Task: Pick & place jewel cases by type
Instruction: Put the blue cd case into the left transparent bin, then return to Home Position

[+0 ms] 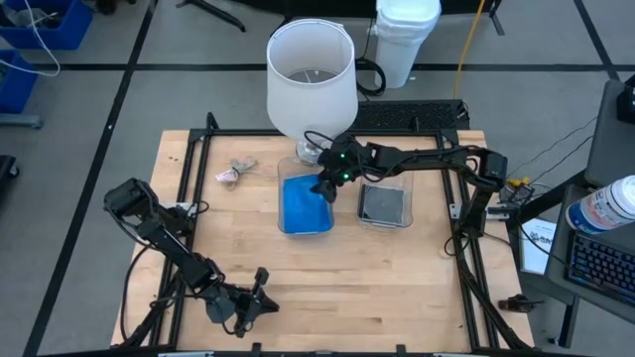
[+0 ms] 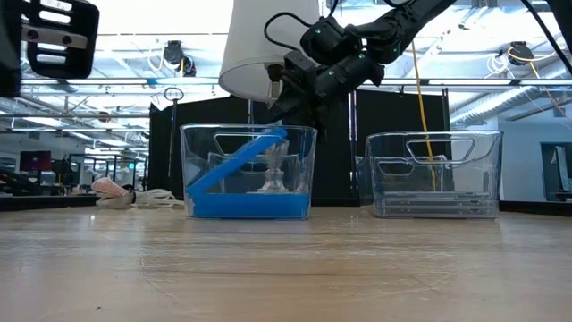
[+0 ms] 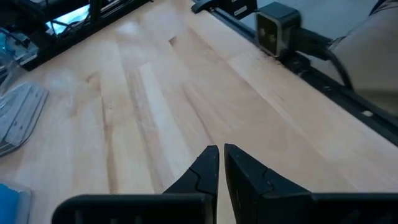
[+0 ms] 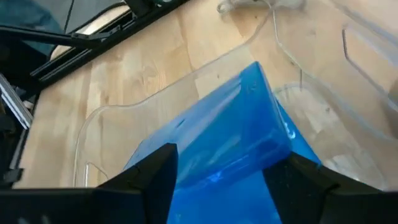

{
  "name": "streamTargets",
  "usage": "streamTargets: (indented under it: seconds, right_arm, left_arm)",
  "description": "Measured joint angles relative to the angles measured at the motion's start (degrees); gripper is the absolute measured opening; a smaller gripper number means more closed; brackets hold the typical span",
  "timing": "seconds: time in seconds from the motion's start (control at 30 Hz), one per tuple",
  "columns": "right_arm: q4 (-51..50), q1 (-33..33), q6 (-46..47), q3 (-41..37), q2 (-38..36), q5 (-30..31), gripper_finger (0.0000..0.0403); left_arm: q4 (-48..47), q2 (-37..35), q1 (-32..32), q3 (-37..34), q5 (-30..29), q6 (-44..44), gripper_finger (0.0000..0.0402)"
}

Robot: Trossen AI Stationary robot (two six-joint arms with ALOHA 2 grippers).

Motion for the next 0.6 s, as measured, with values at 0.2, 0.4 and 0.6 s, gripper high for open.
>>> streamTargets:
  seconds: [0.2,0.4,0.6]
  right_arm:
    - [-0.59,0.04,-2.87,0.01,-0.04,1.07,0.0234]
    - [-1.57,0.04,-7.59,0.01,-1.39,1.50,0.0236]
    - [-3.32,0.06,-12.63,0.01,-5.19,8.85,0.0236]
  left_arm:
    - [0.00,0.00,2.52,0.00,0.48,0.15,0.0035]
    - [0.05,0.00,4.44,0.00,3.67,1.71,0.0035]
    - [0.55,-0.02,5.31,0.00,5.54,1.92,0.0035]
